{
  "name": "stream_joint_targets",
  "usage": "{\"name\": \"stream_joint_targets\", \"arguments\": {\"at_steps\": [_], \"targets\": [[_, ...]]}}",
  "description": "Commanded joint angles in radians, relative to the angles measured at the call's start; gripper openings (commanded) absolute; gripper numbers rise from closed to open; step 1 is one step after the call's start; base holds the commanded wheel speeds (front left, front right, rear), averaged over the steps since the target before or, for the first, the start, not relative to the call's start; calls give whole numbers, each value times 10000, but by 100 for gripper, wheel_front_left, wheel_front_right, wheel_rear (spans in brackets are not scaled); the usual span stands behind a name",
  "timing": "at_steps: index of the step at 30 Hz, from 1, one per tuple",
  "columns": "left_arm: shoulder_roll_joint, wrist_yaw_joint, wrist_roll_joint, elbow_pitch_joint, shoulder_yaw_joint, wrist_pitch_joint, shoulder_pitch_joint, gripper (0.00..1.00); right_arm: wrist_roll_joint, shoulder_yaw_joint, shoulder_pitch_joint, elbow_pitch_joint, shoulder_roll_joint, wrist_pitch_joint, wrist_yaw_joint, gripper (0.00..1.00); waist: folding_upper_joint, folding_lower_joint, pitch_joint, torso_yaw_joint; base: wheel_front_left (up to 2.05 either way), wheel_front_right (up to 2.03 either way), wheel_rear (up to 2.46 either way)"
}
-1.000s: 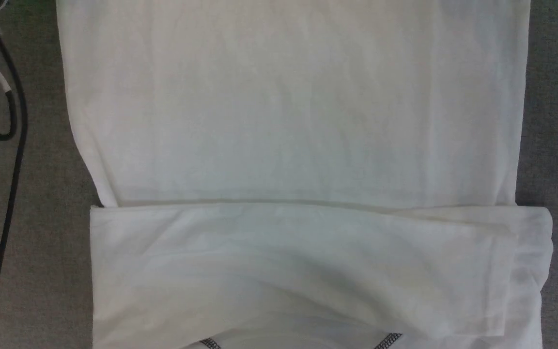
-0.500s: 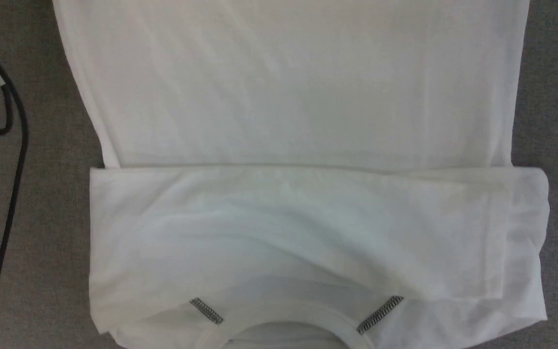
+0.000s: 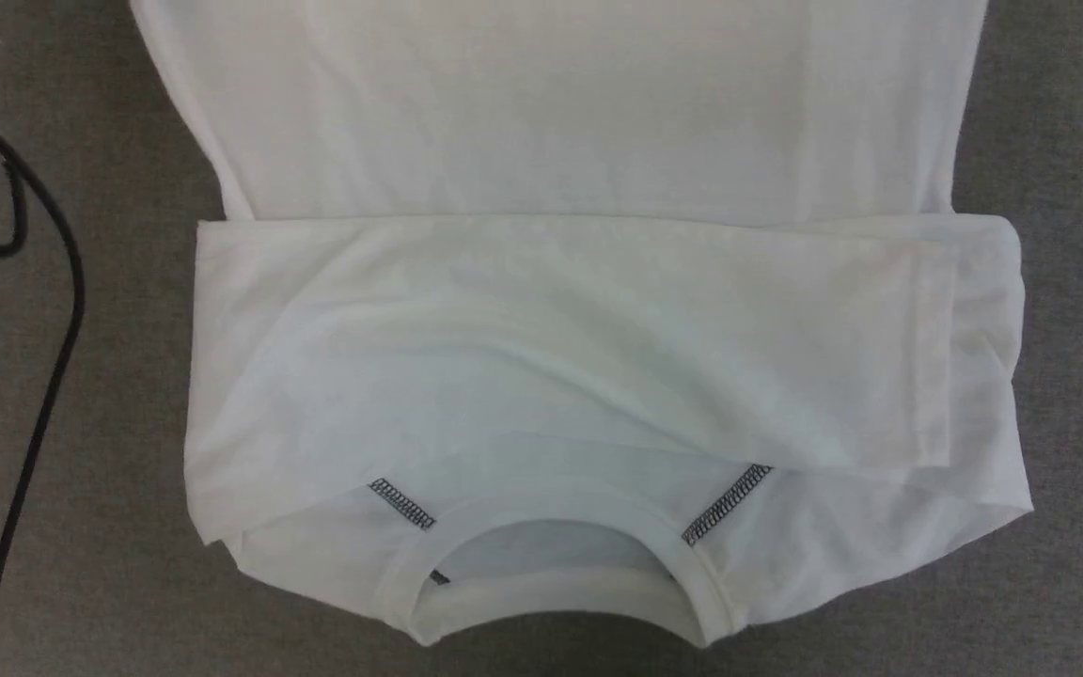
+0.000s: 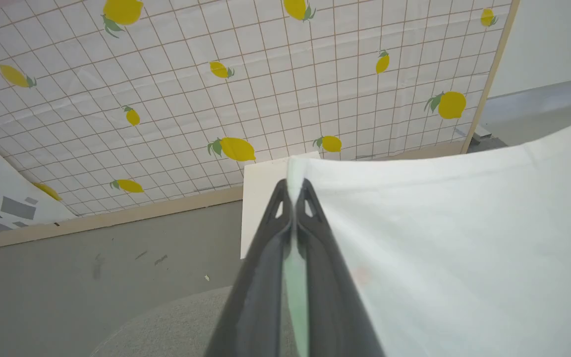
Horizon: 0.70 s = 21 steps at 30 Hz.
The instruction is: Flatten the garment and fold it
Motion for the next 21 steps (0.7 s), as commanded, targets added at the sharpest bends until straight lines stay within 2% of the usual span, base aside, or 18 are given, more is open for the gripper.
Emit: {"name": "stream_joint_targets", "arguments": {"at_steps": [1, 6, 12, 21], "targets": [[-63, -146, -134, 15, -55, -256, 392, 0, 278, 17, 518, -14, -85, -194, -13, 0, 0, 0, -651, 34, 0, 0, 0], [-188, -416, -733, -154, -163, -823, 1932, 0, 1362, -46, 2335, -362, -378, -615, -13, 0, 0, 0, -1998, 188, 0, 0, 0], [-86, -461, -1542, -835, -19, -1010, 4071, 0, 2667, -402, 4901, -1221, -370, -711, -13, 0, 0, 0, -3584, 163, 0, 0, 0], [146, 319, -2580, -3459, 395, -783, 7521, 0, 3495, -1109, 8225, -2529, -48, -771, -13, 0, 0, 0, -4981, 138, 0, 0, 0]]}}
